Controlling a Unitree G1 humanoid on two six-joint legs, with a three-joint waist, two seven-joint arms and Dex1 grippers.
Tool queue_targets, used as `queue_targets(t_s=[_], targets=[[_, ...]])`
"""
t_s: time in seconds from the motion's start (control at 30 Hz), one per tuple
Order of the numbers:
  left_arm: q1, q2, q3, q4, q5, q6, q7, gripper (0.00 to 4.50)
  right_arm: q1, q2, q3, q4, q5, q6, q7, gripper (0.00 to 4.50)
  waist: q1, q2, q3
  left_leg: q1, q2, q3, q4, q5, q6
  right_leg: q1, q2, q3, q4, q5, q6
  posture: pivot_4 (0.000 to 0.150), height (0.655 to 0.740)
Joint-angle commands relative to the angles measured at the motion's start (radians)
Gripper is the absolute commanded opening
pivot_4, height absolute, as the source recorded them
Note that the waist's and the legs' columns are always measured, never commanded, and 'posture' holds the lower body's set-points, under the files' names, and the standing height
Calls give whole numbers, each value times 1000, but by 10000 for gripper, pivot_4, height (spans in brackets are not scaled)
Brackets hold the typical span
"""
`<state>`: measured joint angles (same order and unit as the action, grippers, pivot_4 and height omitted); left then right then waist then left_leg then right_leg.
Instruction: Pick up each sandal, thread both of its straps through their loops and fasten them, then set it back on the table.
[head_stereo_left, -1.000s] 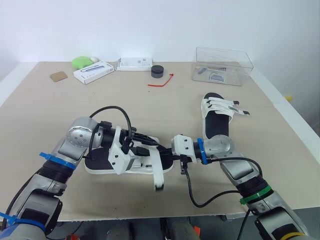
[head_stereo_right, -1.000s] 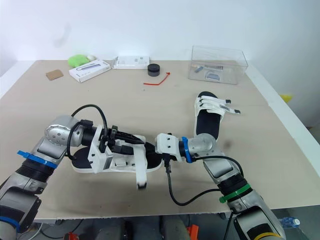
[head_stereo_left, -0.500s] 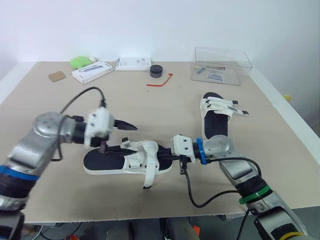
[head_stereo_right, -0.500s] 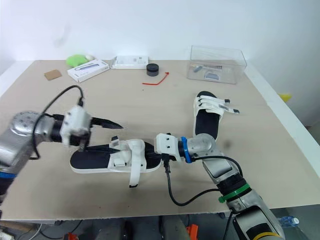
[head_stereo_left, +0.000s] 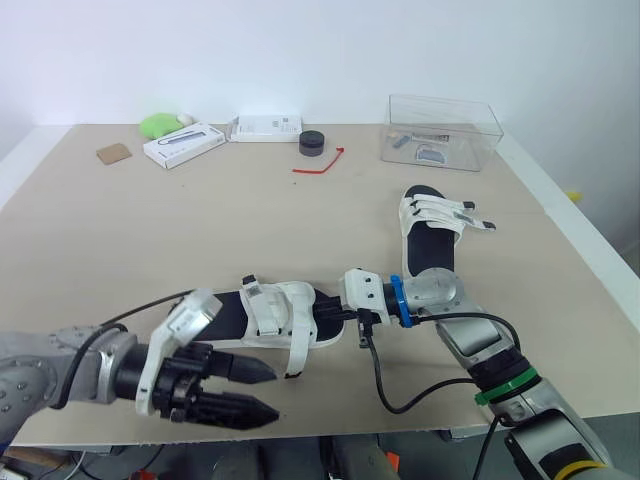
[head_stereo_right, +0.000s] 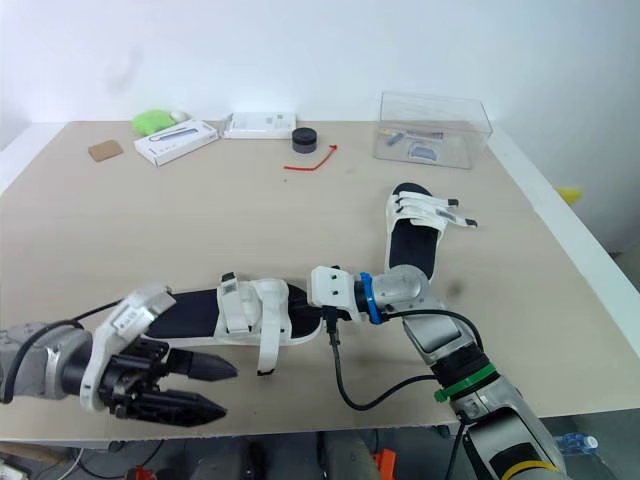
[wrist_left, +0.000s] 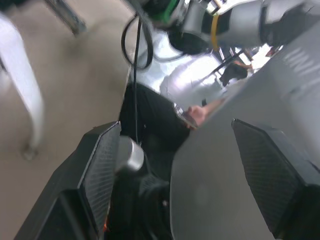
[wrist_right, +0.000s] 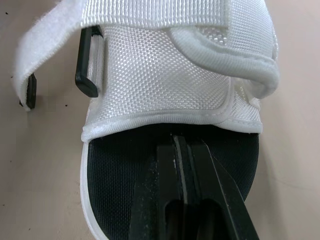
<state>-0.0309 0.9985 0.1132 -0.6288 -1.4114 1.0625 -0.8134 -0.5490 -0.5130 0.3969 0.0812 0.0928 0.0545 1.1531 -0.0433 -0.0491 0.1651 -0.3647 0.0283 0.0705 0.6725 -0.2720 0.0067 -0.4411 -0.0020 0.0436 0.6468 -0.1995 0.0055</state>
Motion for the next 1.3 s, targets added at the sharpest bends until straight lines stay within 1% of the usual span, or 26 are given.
queue_targets(t_s=[0.03,0.2,0.27,0.33,0.43,0.6,0.67,0.7,0.77,0.87,0.9,0.93,1.1,1.17,1.2,1.27,1.3], targets=[[-3,-76,-22,-3,82,-67,64,36515,22,-18,16,20,-45,18,-1,0,1,0,0,0,0,-1,0,0,0,0,0,0,0,0,0,1500,7400],[17,-125,-121,29,339,-168,38,36515,30,-20,16,8,-45,23,-5,0,1,0,0,0,-1,-1,-1,0,-1,0,0,0,0,0,0,1500,7400],[15,-137,-152,42,404,-199,19,36515,31,-21,15,5,-46,24,-6,0,1,0,0,-1,-1,-1,-1,0,-1,0,0,0,0,0,-1,1500,7400],[8,-148,-178,55,444,-218,-6,36515,31,-22,15,4,-48,22,-7,0,1,0,0,-1,-1,-2,-1,0,-1,0,0,0,0,-1,-1,1500,7400],[-38,-192,-227,101,502,-239,-29,36515,32,-23,15,3,-49,21,-10,0,1,0,0,-1,-1,-2,-1,0,-1,0,0,0,0,0,-1,1500,7400],[-98,-251,-257,132,527,-231,-46,36515,37,-25,14,-3,-49,22,-14,0,2,0,-1,-1,-1,-2,-1,0,0,0,0,-1,0,0,0,1500,7400],[-114,-268,-264,144,531,-226,-46,31406,38,-26,14,-6,-50,23,-16,0,2,0,-1,-2,-1,-3,-1,0,0,0,0,-1,0,0,0,1500,7400],[-121,-275,-271,154,537,-226,-47,26124,40,-27,13,-9,-49,25,-18,0,2,0,-1,-2,-1,-3,-1,0,0,0,0,-1,0,0,0,1500,7400],[-130,-287,-280,169,550,-222,-48,21284,45,-30,13,-15,-49,27,-20,0,2,-1,-1,-2,-1,-3,-1,0,0,0,0,-1,0,0,0,1500,7400],[-131,-297,-271,173,540,-200,-53,8643,49,-34,12,-21,-48,29,-21,0,2,0,-1,-2,-1,-3,-1,0,0,0,0,-1,0,0,0,1500,7400],[-131,-299,-266,173,531,-189,-53,2843,50,-35,11,-23,-48,29,-21,0,2,0,-1,-2,-1,-3,-1,0,0,0,0,-1,0,0,0,1500,7400],[-132,-296,-260,174,523,-177,-57,841,49,-37,10,-22,-48,29,-20,0,2,0,-1,-2,-1,-3,-1,0,0,0,0,-1,0,0,0,1500,7400],[-135,-294,-245,178,515,-147,-67,841,44,-36,11,-15,-50,25,-20,0,2,0,-1,-2,-1,-4,-1,0,0,0,0,-1,0,0,0,1500,7400],[-139,-302,-221,183,474,-117,-64,841,40,-31,12,-15,-48,29,-22,0,2,0,-1,-2,-1,-4,-1,0,0,0,-1,-1,0,0,0,1500,7400],[-150,-299,-187,193,409,-74,-65,841,39,-29,12,-15,-48,29,-22,0,2,0,-1,-2,-1,-4,-1,0,0,0,0,-1,0,0,0,1500,7400],[-197,-272,-100,240,229,36,-71,841,39,-30,12,-13,-49,28,-21,0,1,-1,0,-3,-1,-4,-1,0,0,0,0,-2,0,0,0,1500,7400],[-218,-263,-69,259,161,76,-66,841,38,-31,12,-13,-49,27,-21,0,1,-1,0,-3,-1,-4,0,0,0,0,0,-2,0,0,0,1500,7400]])
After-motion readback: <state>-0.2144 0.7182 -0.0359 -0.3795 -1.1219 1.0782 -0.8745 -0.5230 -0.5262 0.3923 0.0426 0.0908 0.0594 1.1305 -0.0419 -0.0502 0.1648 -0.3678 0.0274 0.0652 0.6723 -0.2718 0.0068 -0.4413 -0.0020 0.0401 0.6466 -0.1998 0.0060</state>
